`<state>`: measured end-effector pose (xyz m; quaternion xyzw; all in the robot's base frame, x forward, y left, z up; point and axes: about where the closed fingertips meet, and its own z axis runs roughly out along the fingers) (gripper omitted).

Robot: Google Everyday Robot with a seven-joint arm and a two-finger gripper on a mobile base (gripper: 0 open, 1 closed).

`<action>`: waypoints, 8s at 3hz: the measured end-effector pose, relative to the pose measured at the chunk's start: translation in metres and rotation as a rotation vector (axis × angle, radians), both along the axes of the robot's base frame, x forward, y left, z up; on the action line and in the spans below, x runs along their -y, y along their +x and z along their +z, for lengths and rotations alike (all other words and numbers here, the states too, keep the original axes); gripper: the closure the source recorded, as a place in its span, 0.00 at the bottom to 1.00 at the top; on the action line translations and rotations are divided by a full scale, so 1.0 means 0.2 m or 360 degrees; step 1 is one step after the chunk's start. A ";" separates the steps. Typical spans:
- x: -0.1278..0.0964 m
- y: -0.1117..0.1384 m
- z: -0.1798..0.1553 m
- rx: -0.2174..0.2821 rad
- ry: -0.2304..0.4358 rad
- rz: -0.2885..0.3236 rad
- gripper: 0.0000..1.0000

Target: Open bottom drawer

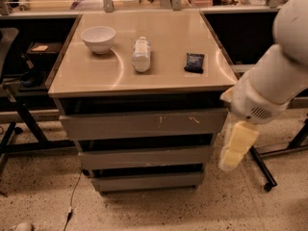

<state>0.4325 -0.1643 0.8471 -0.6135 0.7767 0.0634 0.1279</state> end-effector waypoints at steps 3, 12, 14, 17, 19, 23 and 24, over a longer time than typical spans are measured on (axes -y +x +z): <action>-0.28 -0.05 -0.58 -0.0078 0.0074 0.0034 0.00; -0.54 0.39 -2.86 -0.0363 0.0321 -0.0212 0.00; -0.56 0.45 -2.94 -0.0324 0.0345 -0.0240 0.00; -0.48 0.69 -3.15 -0.0127 0.0309 -0.0325 0.00; -0.44 0.81 -3.34 -0.0096 0.0279 -0.0295 0.00; -0.47 0.76 -3.43 -0.0200 0.0273 -0.0254 0.00; -0.44 0.61 -3.40 -0.0316 0.0262 -0.0268 0.00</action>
Offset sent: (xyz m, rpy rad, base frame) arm -0.0048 0.0350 -0.0585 0.0284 0.0414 0.0213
